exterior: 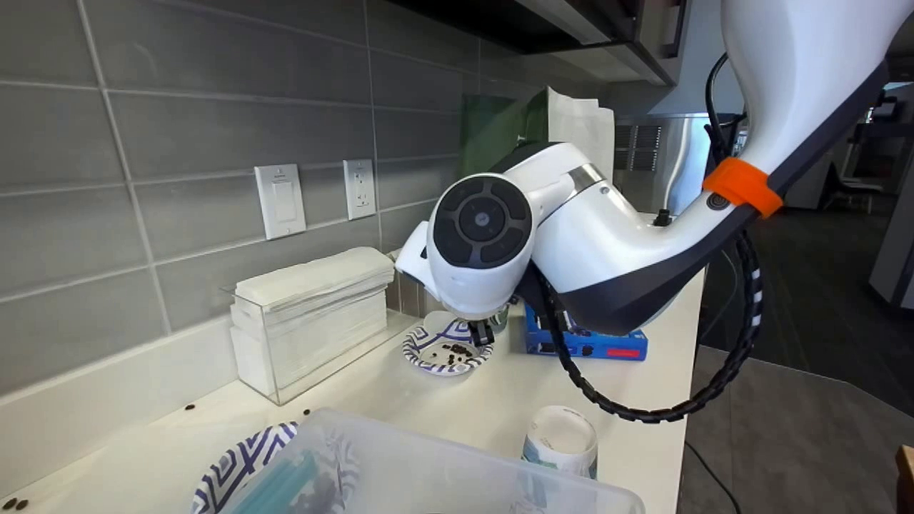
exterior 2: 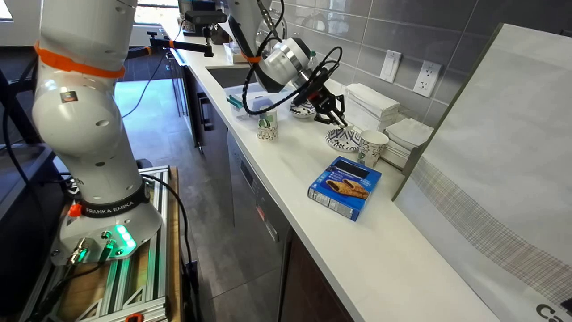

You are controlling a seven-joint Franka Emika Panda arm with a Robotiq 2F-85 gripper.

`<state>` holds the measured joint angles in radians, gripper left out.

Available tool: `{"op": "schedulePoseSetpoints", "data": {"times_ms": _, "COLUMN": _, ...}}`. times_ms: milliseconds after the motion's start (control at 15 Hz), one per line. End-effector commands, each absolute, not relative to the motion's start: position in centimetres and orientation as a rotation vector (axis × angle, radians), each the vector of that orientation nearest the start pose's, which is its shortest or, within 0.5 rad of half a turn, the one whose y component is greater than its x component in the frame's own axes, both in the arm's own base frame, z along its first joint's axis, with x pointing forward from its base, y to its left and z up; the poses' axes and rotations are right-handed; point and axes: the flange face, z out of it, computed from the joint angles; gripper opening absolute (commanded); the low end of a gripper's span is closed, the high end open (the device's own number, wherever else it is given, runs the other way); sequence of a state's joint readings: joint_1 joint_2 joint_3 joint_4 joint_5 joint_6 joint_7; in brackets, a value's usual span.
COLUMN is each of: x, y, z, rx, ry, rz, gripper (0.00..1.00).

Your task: Use the white spoon to place some of the contents from the bowl on the left into the bowl on the right.

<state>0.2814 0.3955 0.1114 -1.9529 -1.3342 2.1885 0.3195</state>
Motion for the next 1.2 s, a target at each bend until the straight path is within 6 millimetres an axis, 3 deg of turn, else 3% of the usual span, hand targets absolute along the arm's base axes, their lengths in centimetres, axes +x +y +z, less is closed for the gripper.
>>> {"op": "schedulePoseSetpoints", "data": {"times_ms": 0, "x": 57.5, "y": 20.9, "z": 27.2, "rx": 1.833, "ry": 1.067, "rz": 0.265, "gripper": 0.03}}
{"op": "schedulePoseSetpoints", "data": {"times_ms": 333, "x": 56.7, "y": 21.0, "z": 27.6, "rx": 1.812, "ry": 1.026, "rz": 0.241, "gripper": 0.03}}
{"op": "schedulePoseSetpoints", "data": {"times_ms": 733, "x": 56.0, "y": 22.3, "z": 31.6, "rx": 1.860, "ry": 0.960, "rz": 0.345, "gripper": 0.03}}
{"op": "schedulePoseSetpoints", "data": {"times_ms": 1133, "x": 54.1, "y": 22.4, "z": 34.4, "rx": 2.118, "ry": 0.898, "rz": 0.522, "gripper": 0.03}}
